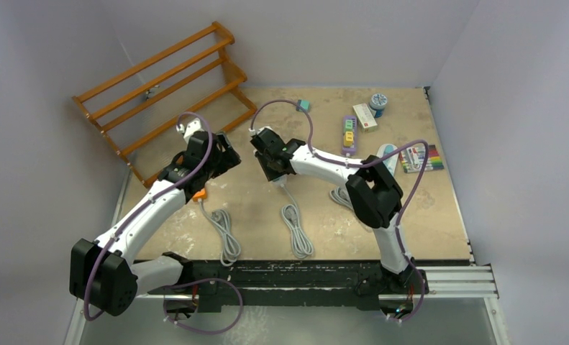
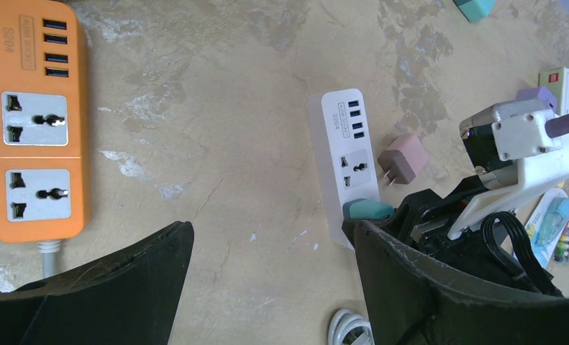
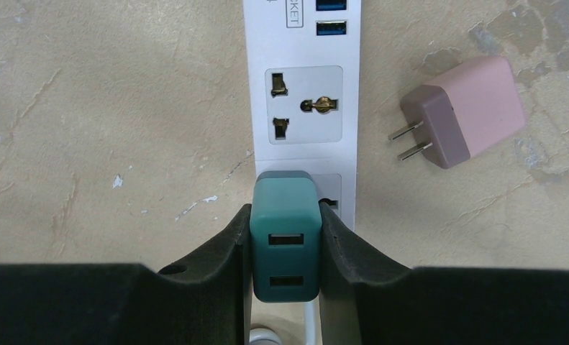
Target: Insert the plug
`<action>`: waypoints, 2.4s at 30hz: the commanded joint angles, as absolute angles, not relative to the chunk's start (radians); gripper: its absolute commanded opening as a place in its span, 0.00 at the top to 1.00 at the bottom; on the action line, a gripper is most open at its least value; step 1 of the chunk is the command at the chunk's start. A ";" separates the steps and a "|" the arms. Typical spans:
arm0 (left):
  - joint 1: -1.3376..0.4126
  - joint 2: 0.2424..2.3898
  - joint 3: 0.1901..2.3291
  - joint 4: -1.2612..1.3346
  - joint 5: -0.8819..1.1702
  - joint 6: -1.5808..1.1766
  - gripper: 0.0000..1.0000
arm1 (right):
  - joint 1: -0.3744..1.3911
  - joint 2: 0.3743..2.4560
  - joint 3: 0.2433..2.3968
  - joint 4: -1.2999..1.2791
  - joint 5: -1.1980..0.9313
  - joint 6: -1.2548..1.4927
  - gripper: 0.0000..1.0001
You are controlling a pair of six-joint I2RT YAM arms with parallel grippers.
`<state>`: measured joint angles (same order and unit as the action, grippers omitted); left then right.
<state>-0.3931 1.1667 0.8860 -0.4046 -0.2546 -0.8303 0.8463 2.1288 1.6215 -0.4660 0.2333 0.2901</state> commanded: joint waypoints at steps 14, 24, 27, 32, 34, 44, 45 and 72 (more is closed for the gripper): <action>-0.385 1.161 0.882 -0.351 -0.227 -0.821 0.19 | 0.852 2.071 1.592 -0.616 0.197 0.363 0.43; -0.387 1.106 0.866 -0.330 -0.254 -0.785 0.17 | 0.738 1.756 1.586 -0.467 0.189 0.417 0.29; -0.390 1.068 0.860 -0.320 -0.266 -0.751 0.18 | 0.619 1.683 1.410 -0.324 0.102 0.425 0.30; -0.390 0.995 0.829 -0.332 -0.315 -0.708 0.18 | 0.518 1.728 1.327 -0.221 0.011 0.465 0.33; -0.390 0.979 0.811 -0.334 -0.337 -0.706 0.19 | 0.518 1.755 1.330 -0.183 -0.001 0.509 0.32; -0.390 1.022 0.825 -0.359 -0.358 -0.713 0.20 | 0.518 1.909 1.458 -0.217 0.155 0.881 0.29; -0.390 1.022 0.824 -0.359 -0.358 -0.715 0.20 | 0.519 1.925 1.473 -0.236 0.168 0.913 0.29; -0.389 1.014 0.826 -0.373 -0.355 -0.734 0.21 | 0.574 2.192 1.730 -0.514 0.210 1.050 0.37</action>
